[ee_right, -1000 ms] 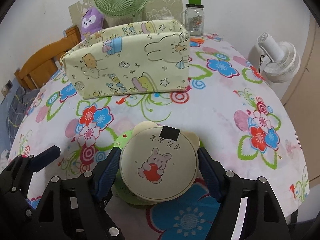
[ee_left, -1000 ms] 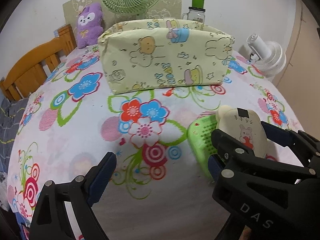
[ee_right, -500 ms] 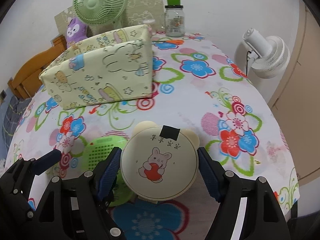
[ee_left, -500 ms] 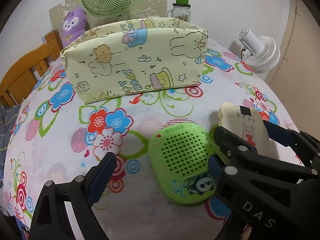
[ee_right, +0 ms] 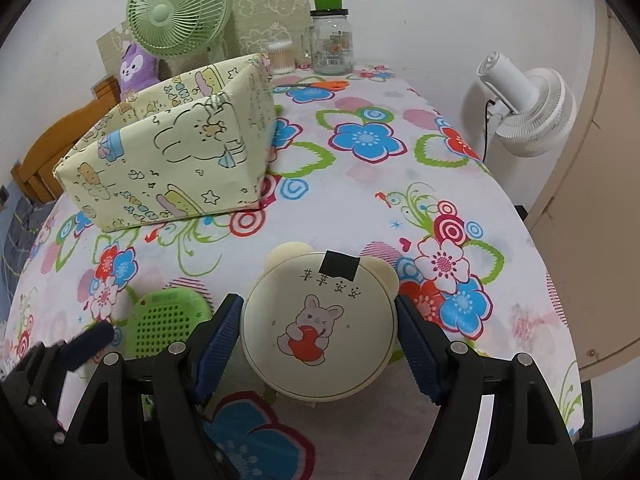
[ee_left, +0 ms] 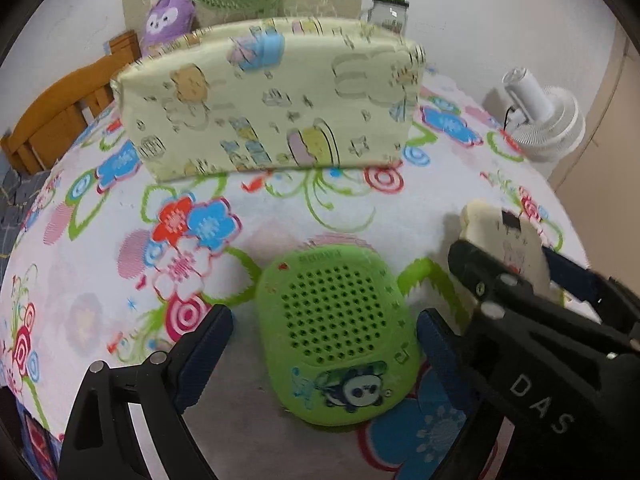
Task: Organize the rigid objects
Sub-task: 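Grasp the green panda case with the left tool while the right tool holds the bunny case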
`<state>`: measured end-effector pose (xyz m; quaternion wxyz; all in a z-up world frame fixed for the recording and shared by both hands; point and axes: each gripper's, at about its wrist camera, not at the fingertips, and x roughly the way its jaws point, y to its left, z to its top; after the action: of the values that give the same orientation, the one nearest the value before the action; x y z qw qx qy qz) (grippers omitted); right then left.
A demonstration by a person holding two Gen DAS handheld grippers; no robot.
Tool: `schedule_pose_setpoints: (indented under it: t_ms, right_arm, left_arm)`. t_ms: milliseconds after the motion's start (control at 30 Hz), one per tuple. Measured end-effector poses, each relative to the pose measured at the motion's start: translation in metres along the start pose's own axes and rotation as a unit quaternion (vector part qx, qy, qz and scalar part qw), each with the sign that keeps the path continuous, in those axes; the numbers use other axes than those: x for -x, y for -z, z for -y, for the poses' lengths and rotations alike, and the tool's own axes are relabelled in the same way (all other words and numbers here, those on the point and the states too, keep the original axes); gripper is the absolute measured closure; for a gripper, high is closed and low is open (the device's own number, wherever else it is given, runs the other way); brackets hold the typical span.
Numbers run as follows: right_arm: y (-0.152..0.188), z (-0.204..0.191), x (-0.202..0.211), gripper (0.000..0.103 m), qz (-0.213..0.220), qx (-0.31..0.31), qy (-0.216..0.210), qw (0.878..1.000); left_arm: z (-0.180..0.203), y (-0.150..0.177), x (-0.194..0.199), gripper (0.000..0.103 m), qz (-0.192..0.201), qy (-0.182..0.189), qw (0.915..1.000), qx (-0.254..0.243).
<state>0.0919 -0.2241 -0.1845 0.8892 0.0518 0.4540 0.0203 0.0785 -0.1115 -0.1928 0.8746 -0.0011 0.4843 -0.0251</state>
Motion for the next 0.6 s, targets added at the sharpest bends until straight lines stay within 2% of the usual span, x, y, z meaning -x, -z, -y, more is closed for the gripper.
schedule_pose_setpoints:
  t_ms: [67,300,400,500,600]
  right_arm:
    - [-0.001,0.003,-0.002,0.025,-0.001,0.001,-0.003,1.000]
    - [0.000,0.010,-0.008,0.025,-0.008,-0.002,-0.009,1.000]
    - [0.000,0.012,-0.009,0.025,-0.008,-0.006,-0.012,1.000]
    - [0.000,0.012,-0.009,0.025,-0.007,-0.005,-0.013,1.000]
    - [0.001,0.010,-0.007,0.025,-0.006,-0.002,-0.014,1.000]
  left_arm:
    - [0.005,0.001,-0.001,0.007,0.007,-0.015,0.9999,-0.001]
    - [0.003,-0.001,-0.003,0.009,0.013,-0.033,0.9987,0.038]
    - [0.005,0.000,-0.002,0.013,0.017,-0.038,0.9982,0.044]
    - [0.010,0.000,0.001,0.025,0.024,-0.036,0.9982,0.041]
    - [0.011,-0.001,0.001,0.025,0.026,-0.031,0.9985,0.036]
